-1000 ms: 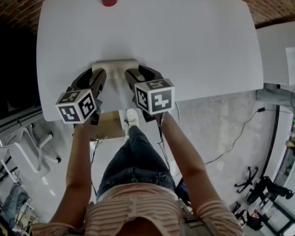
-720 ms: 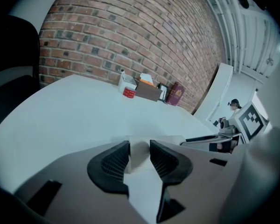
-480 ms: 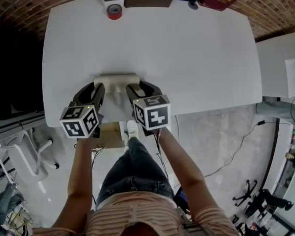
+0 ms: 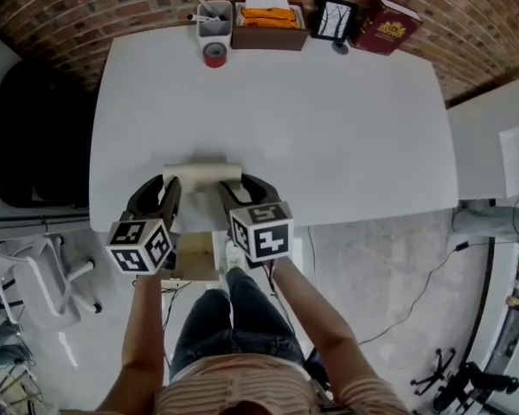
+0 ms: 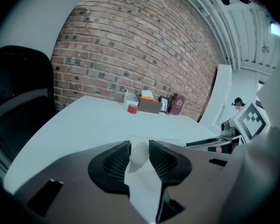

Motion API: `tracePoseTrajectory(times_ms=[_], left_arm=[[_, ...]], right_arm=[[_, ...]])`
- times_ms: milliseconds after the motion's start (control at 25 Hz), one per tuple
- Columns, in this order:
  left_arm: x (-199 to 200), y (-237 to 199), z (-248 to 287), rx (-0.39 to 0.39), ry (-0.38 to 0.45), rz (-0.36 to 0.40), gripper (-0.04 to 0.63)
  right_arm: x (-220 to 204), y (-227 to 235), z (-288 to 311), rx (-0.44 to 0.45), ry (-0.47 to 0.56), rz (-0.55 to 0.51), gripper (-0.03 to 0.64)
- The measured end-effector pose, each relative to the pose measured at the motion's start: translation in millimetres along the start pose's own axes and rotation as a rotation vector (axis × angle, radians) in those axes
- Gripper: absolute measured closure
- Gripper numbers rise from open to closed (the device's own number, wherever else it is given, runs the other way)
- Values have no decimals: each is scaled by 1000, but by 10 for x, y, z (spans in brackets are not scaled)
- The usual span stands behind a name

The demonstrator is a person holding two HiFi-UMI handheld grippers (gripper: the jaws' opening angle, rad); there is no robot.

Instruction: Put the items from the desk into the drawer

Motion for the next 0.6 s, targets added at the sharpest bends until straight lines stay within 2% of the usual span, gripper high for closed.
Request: tracePoseTrajectory(times_ms=[320, 600], left_arm=[[-113, -61, -467, -8, 40, -13, 462], [-356, -242, -1149, -43, 52, 0, 463]], right_arm=[[-133, -386, -215, -2, 25, -36, 431], [-514, -1038, -497, -41, 49, -39, 431]])
Point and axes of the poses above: the fingertips, and each gripper's own axes: z forward along the fingers, y to its right, x out of its top, the point moved 9 cm from there along -z, backward along the fingers, and after that the axes turned 4 degrees about -x, right-handed, at the moved point
